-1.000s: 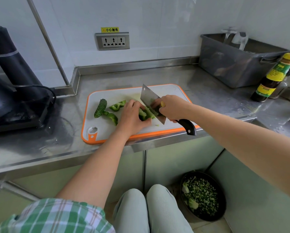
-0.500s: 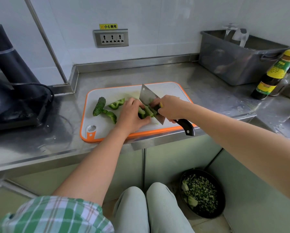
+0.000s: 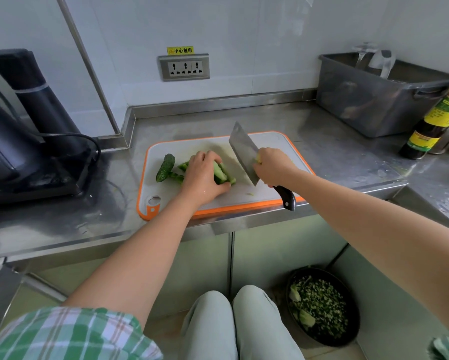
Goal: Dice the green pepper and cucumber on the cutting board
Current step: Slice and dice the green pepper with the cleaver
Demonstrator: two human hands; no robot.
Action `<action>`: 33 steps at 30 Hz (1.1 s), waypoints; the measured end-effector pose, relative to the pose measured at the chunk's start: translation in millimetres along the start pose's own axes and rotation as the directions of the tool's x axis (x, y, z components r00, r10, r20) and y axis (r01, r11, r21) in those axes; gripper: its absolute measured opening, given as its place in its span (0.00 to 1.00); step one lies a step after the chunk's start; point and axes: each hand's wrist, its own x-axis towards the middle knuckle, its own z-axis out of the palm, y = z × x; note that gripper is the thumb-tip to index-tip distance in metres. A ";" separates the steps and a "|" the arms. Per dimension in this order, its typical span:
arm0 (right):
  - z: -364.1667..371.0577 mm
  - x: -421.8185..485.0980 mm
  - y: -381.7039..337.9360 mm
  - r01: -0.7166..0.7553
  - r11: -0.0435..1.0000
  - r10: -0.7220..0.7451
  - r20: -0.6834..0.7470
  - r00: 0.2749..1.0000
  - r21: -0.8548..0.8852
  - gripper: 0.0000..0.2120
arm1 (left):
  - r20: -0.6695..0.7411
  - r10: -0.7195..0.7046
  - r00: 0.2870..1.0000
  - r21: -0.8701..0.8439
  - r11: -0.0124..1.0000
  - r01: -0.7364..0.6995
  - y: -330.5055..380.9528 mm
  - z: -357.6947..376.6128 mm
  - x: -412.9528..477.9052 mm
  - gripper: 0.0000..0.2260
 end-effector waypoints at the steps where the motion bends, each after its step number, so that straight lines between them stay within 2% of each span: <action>1: -2.0 -0.5 1.0 0.007 0.999 -0.007 -0.006 1.000 0.043 0.02 | -0.011 -0.016 1.000 -0.008 1.000 0.016 0.9 -1.0 0.0 0.27; 3: -7.9 -3.6 0.5 0.026 0.996 -0.025 -0.019 1.000 0.082 0.04 | -0.035 -0.068 0.997 -0.034 0.997 0.067 5.4 -0.7 -0.5 0.30; 6: -17.4 -15.1 -9.4 0.085 0.996 -0.085 0.002 0.996 0.038 0.09 | -0.018 -0.211 0.977 -0.100 0.973 0.209 11.0 3.1 0.7 0.32; 10: -17.6 -32.8 -24.5 0.128 0.988 -0.122 0.072 0.990 -0.082 0.06 | 0.040 -0.342 0.939 -0.146 0.928 0.344 15.5 3.4 5.1 0.34; 12: -15.6 -37.0 -28.5 0.136 0.978 -0.126 0.074 0.989 -0.156 0.00 | 0.077 -0.395 0.915 -0.207 0.892 0.402 16.9 2.4 8.0 0.34; 13: -14.8 -37.6 -28.6 0.134 0.974 -0.123 0.070 0.990 -0.181 0.02 | 0.091 -0.409 0.908 -0.237 0.877 0.419 17.3 1.9 9.0 0.32; 16: -13.9 -38.7 -26.6 0.124 0.968 -0.110 0.075 0.991 -0.219 0.04 | 0.103 -0.395 0.913 -0.286 0.867 0.408 17.9 -0.3 10.4 0.25; 20: -15.2 -40.5 -22.5 0.141 0.965 -0.128 0.073 0.989 -0.219 0.02 | 0.063 -0.356 0.932 -0.319 0.878 0.357 19.5 -0.1 9.1 0.26; 27: -15.1 -41.5 -19.8 0.184 0.948 -0.169 0.078 0.982 -0.258 0.05 | 0.058 -0.266 0.962 -0.202 0.941 0.272 24.4 -0.1 16.7 0.24; 33: -16.4 -37.2 -18.6 0.184 0.949 -0.165 0.096 0.982 -0.254 0.04 | 0.059 -0.176 0.983 -0.155 0.971 0.183 23.0 1.4 17.2 0.23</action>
